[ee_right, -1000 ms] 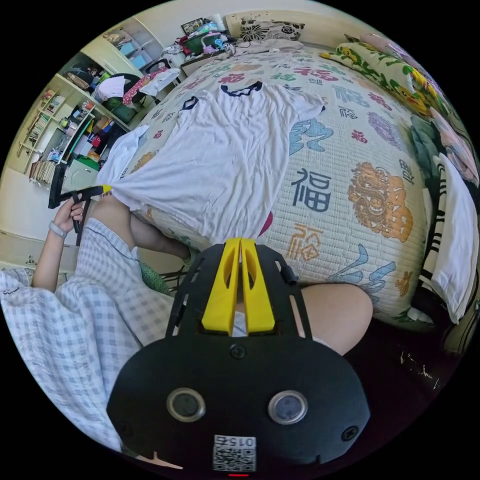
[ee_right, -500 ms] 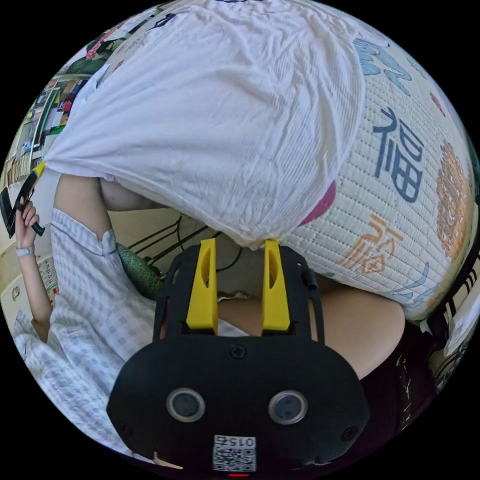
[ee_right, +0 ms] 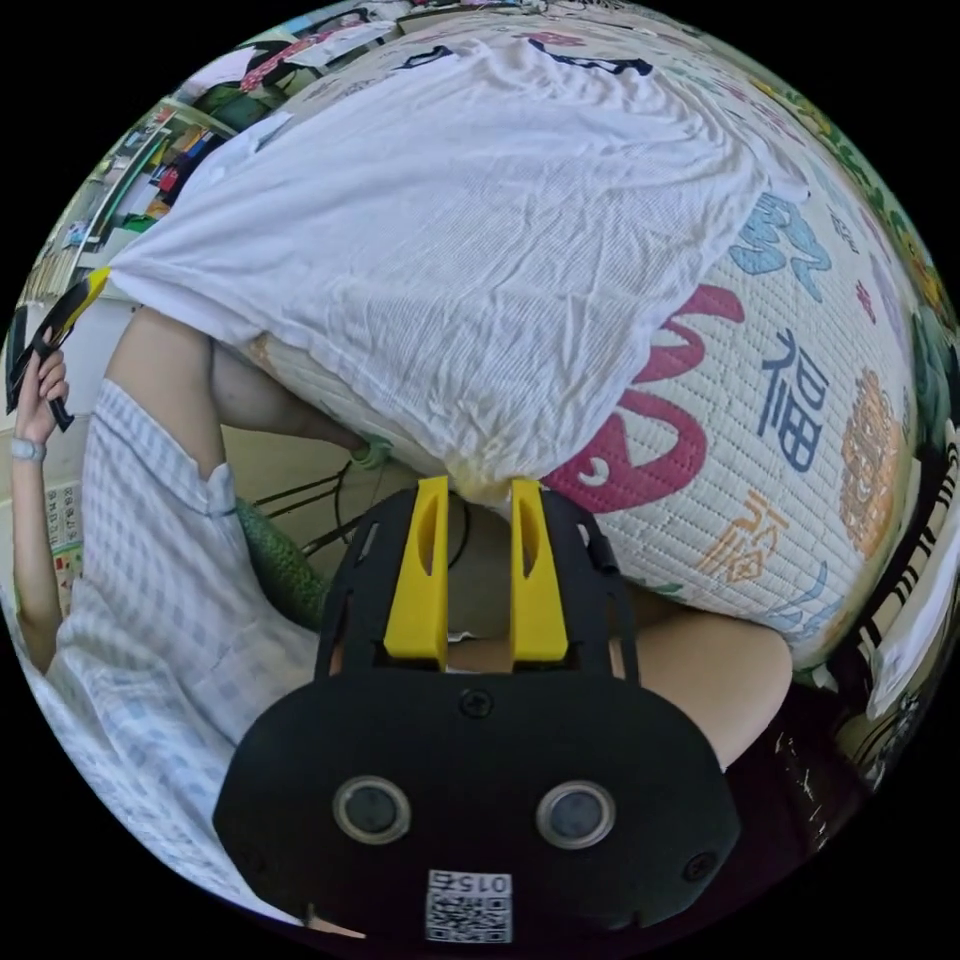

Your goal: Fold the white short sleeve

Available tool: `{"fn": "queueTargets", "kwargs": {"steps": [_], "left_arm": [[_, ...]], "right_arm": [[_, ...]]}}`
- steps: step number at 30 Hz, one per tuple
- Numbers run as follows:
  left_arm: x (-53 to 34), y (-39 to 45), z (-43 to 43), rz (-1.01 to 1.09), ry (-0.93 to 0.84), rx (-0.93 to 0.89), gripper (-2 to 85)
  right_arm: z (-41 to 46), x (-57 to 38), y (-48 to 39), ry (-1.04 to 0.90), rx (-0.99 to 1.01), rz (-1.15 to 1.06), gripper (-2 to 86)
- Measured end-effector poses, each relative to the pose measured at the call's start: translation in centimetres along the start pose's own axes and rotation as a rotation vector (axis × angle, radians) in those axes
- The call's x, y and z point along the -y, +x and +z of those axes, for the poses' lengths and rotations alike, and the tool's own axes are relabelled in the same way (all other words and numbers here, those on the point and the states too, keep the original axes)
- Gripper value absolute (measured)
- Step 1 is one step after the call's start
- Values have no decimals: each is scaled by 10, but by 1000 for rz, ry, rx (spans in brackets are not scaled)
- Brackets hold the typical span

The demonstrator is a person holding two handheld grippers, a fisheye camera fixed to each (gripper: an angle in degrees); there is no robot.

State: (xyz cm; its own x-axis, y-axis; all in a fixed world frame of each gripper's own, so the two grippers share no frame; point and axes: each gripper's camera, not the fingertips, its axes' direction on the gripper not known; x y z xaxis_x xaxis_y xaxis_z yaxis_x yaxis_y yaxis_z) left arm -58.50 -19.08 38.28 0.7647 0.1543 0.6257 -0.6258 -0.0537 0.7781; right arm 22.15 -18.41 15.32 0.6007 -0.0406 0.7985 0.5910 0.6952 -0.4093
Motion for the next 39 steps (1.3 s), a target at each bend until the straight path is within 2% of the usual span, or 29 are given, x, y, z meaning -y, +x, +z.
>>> {"fn": "queueTargets", "kwargs": {"steps": [2, 5, 8, 12, 15, 17, 21, 27, 32, 36, 39], "left_arm": [[1, -1, -2, -4, -2, -4, -7], [2, -1, -7, -9, -1, 4, -7], [8, -2, -14, -15, 21, -5, -7], [69, 11, -22, 43, 72, -20, -8], [155, 43, -23, 120, 114, -2, -8], [215, 77, -30, 182, 176, 39, -8], [325, 138, -77, 128, 376, -15, -8], [361, 203, -147, 255, 561, -105, -8], [316, 200, -144, 419, 521, -163, -8], [243, 169, -82, 466, 361, -169, -8], [189, 140, -11, 445, 191, -155, -8]], "right_arm": [[-1, 1, 2, -1, -31, 23, 46], [-9, -4, 11, 8, 57, 25, 27], [-40, -21, 30, 110, 175, 71, 15], [-133, -29, 88, 340, 255, 144, 5], [-227, -6, 127, 477, 184, 144, 2], [-286, 13, 143, 545, 124, 157, 1], [-413, 39, 168, 709, 112, 244, 2], [-510, 11, 157, 914, 112, 198, 3], [-499, -40, 128, 944, 69, 26, 4], [-418, -77, 112, 847, 92, -44, 5], [-330, -87, 110, 712, 113, -1, 5]]}}
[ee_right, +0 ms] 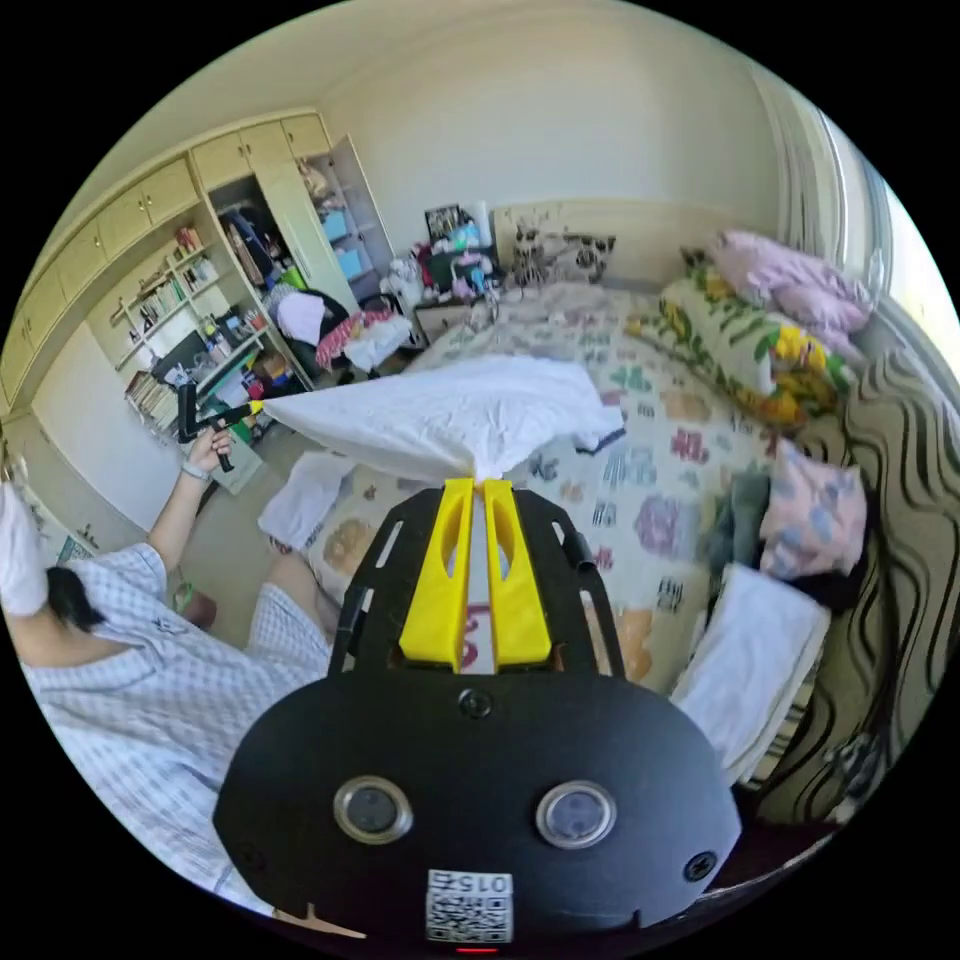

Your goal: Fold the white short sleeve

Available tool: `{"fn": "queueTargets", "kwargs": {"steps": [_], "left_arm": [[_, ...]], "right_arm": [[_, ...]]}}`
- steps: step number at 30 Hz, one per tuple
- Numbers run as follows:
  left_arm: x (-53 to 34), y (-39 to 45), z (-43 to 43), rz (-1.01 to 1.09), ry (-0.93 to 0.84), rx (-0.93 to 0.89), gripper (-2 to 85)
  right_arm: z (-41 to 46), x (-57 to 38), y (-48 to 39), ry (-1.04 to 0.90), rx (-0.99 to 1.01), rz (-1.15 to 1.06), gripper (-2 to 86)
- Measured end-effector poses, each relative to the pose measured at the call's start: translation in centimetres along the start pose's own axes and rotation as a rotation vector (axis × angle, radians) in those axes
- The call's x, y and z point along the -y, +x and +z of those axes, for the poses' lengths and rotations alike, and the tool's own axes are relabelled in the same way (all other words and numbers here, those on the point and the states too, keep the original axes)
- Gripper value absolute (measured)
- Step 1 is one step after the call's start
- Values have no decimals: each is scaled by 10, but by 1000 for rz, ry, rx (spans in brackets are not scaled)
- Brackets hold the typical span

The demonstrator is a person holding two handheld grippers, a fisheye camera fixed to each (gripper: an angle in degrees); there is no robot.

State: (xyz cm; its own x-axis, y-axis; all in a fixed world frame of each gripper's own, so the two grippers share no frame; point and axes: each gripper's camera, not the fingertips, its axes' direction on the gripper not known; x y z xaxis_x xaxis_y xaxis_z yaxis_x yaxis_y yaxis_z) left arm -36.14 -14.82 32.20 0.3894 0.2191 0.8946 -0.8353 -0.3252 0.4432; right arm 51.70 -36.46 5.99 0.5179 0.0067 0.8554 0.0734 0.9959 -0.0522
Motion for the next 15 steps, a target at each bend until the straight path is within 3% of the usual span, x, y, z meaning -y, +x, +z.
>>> {"fn": "queueTargets", "kwargs": {"steps": [7, 15], "left_arm": [[-158, 9, 151, 1, -525, 92, -7], [-235, 37, 249, 166, -831, 265, -3]], "right_arm": [[171, -146, 23, -480, 49, 209, 6], [247, -206, 10, -715, -29, 172, 6]]}}
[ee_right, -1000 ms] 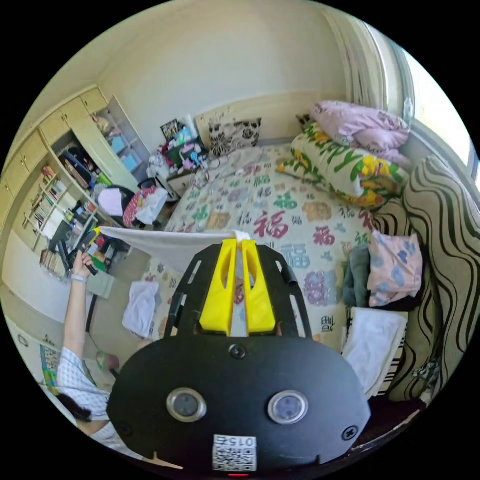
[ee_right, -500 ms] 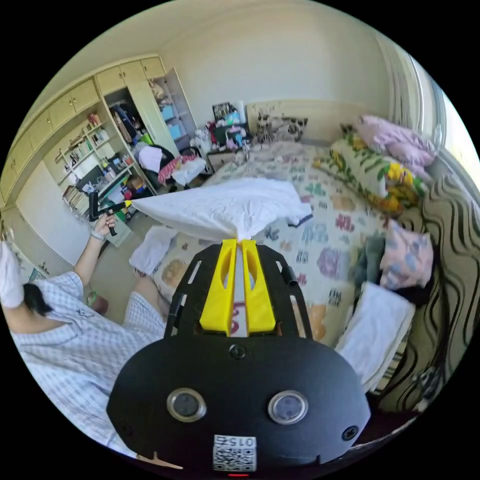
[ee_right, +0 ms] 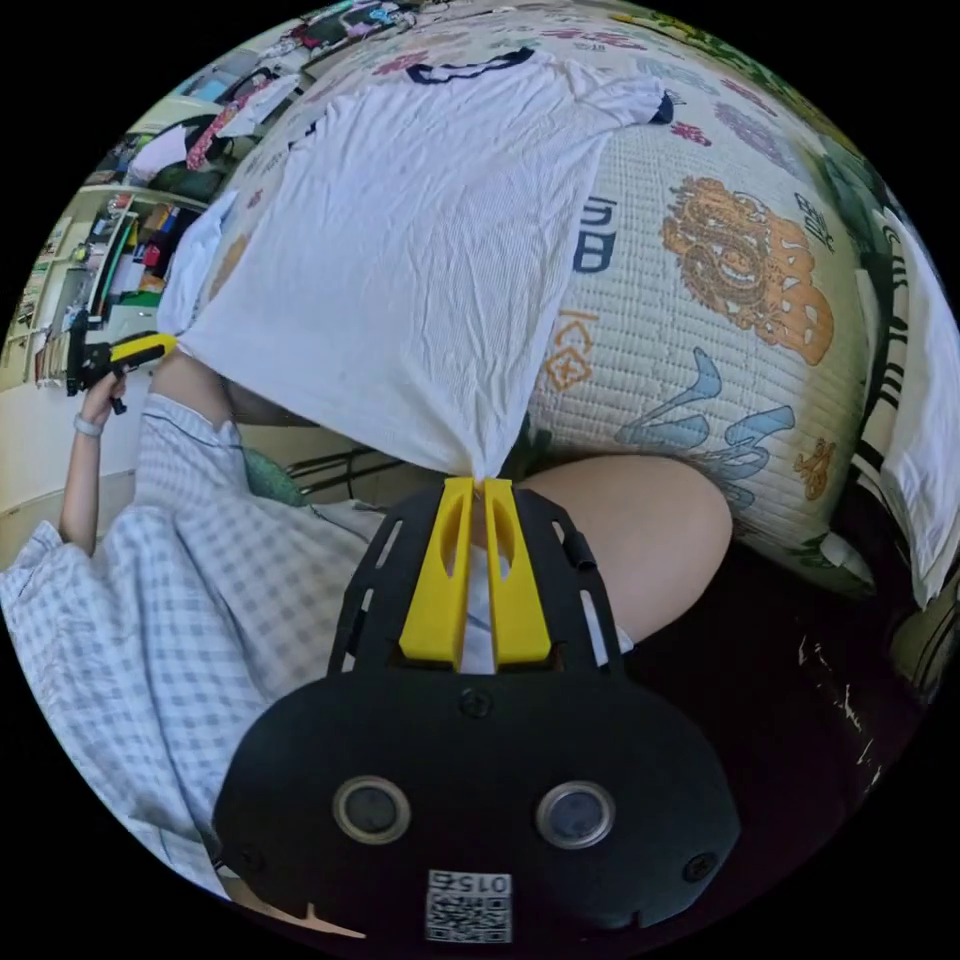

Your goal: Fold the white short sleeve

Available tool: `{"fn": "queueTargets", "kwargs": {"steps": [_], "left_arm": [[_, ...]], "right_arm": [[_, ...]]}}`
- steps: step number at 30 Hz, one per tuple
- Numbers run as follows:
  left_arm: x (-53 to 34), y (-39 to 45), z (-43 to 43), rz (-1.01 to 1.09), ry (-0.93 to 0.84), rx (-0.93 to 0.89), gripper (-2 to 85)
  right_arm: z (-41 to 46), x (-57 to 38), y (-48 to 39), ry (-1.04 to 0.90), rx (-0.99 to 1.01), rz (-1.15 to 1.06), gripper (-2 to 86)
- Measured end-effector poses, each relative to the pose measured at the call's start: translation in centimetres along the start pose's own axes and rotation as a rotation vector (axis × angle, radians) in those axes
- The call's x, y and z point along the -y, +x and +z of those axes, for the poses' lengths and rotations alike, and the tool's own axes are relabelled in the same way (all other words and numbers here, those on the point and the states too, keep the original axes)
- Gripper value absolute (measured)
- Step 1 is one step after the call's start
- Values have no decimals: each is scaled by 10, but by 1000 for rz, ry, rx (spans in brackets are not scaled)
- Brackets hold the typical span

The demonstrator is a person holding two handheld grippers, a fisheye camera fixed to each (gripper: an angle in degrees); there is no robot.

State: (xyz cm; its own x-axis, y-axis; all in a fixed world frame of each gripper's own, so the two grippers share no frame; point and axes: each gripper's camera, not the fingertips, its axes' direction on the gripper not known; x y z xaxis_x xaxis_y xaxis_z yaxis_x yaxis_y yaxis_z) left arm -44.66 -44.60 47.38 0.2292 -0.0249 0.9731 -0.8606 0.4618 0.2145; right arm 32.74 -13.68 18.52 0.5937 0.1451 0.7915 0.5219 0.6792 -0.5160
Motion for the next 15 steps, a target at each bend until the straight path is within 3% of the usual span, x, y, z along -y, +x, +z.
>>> {"fn": "queueTargets", "kwargs": {"steps": [7, 15], "left_arm": [[30, 23, 94, 84, -208, 75, 7], [33, -3, 120, -99, -80, 13, 28]], "right_arm": [[40, 15, -4, -67, -87, -27, 12], [47, 11, 17, 16, -34, 45, 44]]}}
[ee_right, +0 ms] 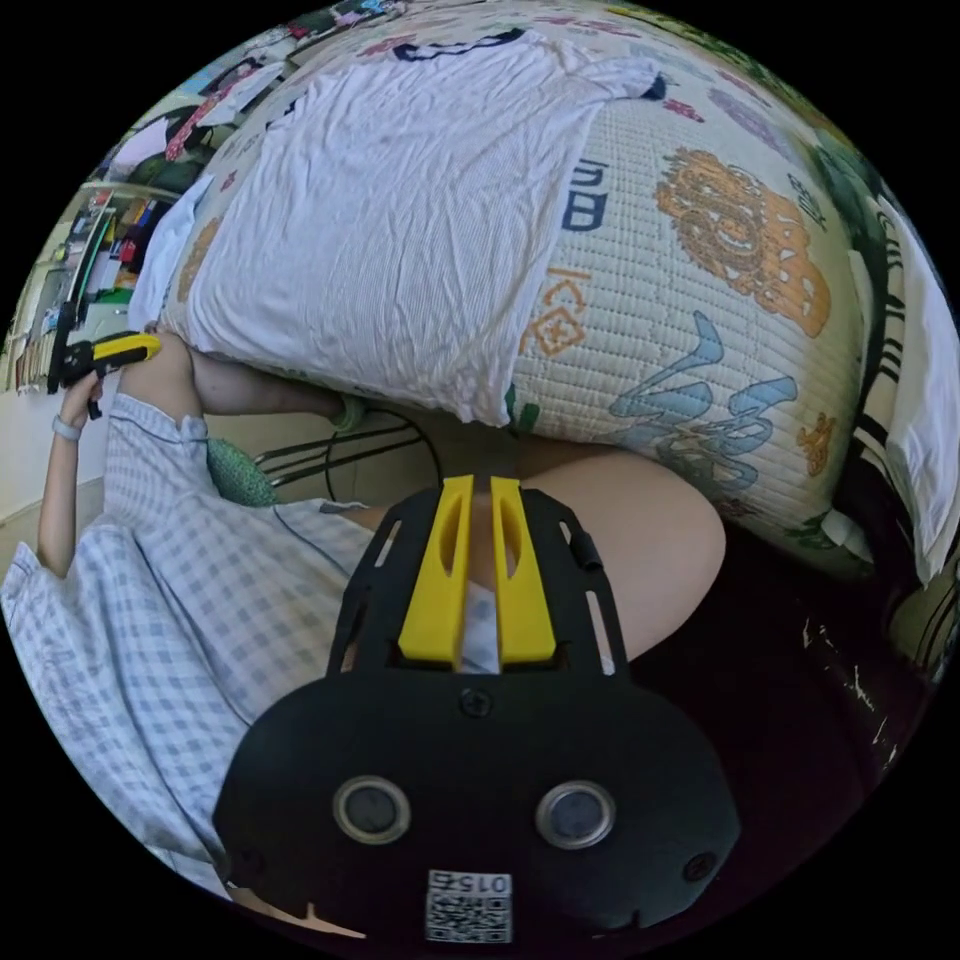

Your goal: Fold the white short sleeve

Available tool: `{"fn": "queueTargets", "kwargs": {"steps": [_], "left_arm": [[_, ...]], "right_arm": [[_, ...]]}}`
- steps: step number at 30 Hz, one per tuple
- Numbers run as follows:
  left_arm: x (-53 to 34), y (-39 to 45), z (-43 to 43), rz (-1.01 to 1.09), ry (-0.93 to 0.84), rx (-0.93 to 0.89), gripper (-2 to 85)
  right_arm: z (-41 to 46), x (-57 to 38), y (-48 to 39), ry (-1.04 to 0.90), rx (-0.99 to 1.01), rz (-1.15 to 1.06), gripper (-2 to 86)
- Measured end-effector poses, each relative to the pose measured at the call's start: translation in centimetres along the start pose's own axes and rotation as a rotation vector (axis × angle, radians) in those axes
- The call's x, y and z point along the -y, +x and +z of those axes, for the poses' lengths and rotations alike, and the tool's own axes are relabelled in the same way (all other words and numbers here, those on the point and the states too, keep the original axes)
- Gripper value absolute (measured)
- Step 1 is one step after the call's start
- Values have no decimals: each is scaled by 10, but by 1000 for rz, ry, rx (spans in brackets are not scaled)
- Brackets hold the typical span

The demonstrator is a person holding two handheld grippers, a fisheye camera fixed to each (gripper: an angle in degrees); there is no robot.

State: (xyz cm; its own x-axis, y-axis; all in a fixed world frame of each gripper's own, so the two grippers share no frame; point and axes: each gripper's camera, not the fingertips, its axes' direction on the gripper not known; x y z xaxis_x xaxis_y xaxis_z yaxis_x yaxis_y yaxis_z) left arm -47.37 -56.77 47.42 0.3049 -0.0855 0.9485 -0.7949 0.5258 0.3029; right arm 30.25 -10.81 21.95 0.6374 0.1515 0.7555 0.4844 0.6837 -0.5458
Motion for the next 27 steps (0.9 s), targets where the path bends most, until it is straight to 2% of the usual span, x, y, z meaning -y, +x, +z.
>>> {"fn": "queueTargets", "kwargs": {"steps": [4, 7, 9, 12, 16, 19, 22, 27], "left_arm": [[15, -9, 6, -109, 194, -62, 66], [40, -5, 33, -138, 233, -113, 70], [56, 2, 56, -121, 212, -136, 67], [79, 16, 98, -74, 118, -75, 64], [101, 24, 147, -13, -8, -4, 64], [112, 27, 172, 7, -35, 24, 65], [118, 28, 195, 11, -31, 61, 64], [131, 20, 229, 3, -47, 53, 63]], "right_arm": [[-7, 13, 3, 125, 0, 41, 63], [-4, 32, 0, 186, -4, 61, 73], [3, 45, -5, 189, 18, 55, 69], [26, 63, -14, 119, 14, 28, 61], [70, 84, -25, -96, -197, 21, 28], [90, 94, -48, -154, -410, -79, 13], [104, 95, -56, -165, -540, -119, 5], [112, 96, -50, -193, -601, -156, 0]]}}
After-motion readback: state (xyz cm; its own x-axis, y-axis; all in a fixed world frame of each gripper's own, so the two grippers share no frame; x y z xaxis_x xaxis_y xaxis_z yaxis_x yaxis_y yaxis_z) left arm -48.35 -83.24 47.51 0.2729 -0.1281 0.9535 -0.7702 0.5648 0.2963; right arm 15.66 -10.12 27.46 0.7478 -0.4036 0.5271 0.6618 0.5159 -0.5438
